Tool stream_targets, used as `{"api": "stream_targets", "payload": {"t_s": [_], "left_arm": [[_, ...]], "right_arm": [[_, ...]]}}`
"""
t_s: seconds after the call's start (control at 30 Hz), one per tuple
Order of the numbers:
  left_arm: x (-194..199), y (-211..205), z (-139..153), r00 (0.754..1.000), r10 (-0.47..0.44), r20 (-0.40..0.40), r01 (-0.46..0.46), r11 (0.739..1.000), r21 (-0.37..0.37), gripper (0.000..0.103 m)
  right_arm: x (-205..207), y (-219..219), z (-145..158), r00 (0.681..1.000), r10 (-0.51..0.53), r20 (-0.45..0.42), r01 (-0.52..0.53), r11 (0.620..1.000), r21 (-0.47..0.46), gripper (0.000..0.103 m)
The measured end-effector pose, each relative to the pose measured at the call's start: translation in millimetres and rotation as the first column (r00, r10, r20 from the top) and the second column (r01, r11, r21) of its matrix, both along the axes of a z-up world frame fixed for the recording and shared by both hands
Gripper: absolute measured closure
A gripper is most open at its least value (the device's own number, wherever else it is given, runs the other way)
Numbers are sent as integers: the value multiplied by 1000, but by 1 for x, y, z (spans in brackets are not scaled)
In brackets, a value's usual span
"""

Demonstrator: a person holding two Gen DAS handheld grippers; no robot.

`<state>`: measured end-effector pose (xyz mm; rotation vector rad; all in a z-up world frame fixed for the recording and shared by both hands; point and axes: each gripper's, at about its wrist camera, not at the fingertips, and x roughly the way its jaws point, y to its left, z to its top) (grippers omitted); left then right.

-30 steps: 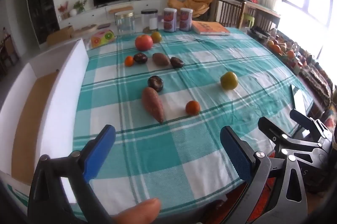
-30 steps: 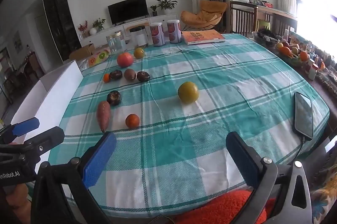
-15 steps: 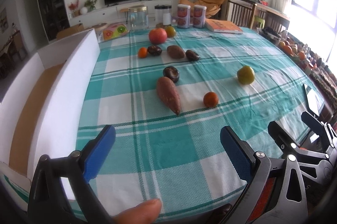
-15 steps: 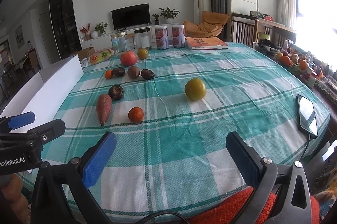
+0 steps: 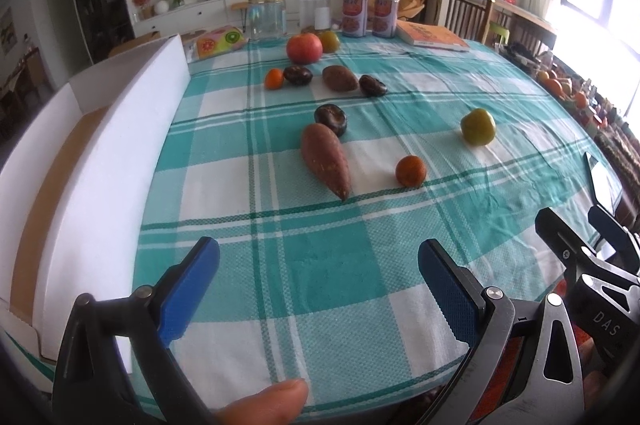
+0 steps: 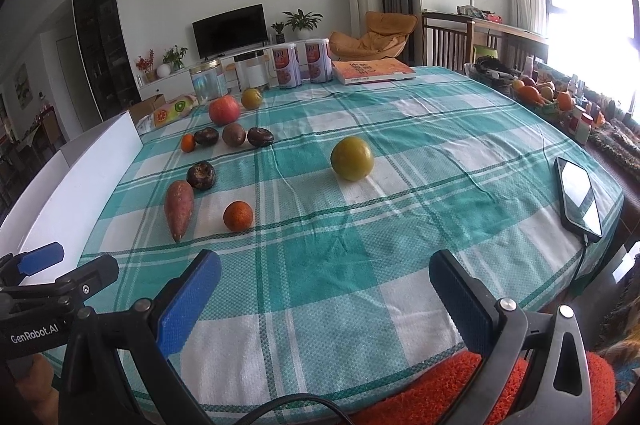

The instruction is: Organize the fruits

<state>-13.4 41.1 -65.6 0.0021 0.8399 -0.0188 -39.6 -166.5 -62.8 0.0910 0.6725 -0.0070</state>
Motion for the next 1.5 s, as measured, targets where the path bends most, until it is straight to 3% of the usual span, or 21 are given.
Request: {"api": "stream_targets", "payload": {"t_s": [0.63, 0.9, 1.5], "left_arm": [[23, 2, -56, 993, 16, -121, -11, 999, 42, 3], [29, 10, -75, 980, 38, -195, -37, 999, 11, 3], [29, 11, -76, 981, 55, -187, -53, 998, 17, 1]], "right_arm": [[0, -1, 0, 1000, -8, 3, 8, 1000, 1, 0], [0, -1, -1, 1000, -8, 5, 8, 1000, 2, 0], [0, -1, 0, 1000, -8, 6, 8, 1000, 3, 0]]}}
